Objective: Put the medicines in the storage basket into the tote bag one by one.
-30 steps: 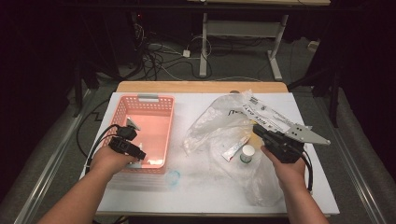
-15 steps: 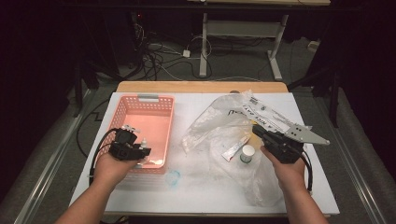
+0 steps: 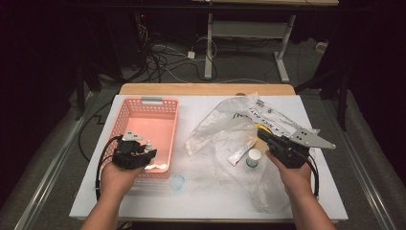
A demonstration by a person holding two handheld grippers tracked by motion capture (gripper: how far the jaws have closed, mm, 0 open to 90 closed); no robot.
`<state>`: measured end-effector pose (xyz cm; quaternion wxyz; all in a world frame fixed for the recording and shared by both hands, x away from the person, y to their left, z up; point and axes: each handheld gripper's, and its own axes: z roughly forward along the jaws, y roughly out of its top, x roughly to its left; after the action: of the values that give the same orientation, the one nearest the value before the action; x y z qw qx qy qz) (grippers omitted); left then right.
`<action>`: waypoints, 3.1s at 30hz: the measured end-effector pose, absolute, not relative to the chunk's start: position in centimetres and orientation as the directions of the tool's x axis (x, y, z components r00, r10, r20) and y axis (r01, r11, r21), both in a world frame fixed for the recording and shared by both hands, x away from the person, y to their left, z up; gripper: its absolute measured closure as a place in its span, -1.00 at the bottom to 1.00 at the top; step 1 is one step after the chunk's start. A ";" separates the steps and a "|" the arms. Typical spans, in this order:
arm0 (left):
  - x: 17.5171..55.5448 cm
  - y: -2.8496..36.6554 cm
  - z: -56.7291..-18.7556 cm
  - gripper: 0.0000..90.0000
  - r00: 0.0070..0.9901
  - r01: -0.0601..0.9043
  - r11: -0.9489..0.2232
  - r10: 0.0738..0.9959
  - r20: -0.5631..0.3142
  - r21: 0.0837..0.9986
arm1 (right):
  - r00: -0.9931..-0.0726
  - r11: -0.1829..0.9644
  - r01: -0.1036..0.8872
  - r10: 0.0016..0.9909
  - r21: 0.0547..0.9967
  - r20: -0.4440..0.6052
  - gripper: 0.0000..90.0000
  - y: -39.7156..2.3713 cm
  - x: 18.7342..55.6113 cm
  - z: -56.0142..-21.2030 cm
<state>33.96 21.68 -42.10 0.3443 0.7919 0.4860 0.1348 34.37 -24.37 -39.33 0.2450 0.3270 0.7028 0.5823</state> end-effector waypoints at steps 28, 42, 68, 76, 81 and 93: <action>29.4 13.4 -37.4 0.29 0.720 0.436 -0.285 0.679 -0.142 0.854 | -0.670 0.110 0.165 0.742 0.980 0.030 1.00 -24.3 34.5 -39.1; 32.6 5.2 -40.2 0.29 0.787 0.420 -0.379 0.605 -0.123 0.824 | -0.672 0.106 0.175 0.739 0.979 0.041 1.00 -24.3 34.6 -39.3; 40.4 -3.2 -45.2 0.29 0.741 0.383 -0.417 0.671 -0.005 0.824 | -0.678 0.099 0.183 0.733 0.978 0.053 1.00 -24.3 34.9 -39.5; 41.8 -3.9 -46.6 0.28 0.731 0.401 -0.403 0.682 -0.023 0.823 | -0.677 0.104 0.191 0.734 0.976 0.055 1.00 -24.3 35.1 -39.8; 41.7 -4.0 -46.7 0.19 0.737 0.404 -0.420 0.675 -0.017 0.813 | -0.679 0.106 0.197 0.732 0.975 0.058 1.00 -24.2 35.0 -39.9; 39.2 -2.0 -44.8 -0.15 0.735 0.414 -0.416 0.678 -0.027 0.810 | -0.679 0.104 0.193 0.732 0.976 0.056 1.00 -24.4 34.9 -39.7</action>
<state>39.23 -2.03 -44.77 0.4278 0.8272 0.3299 0.1544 34.93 -24.37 -39.72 0.2309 0.3273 0.7063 0.5837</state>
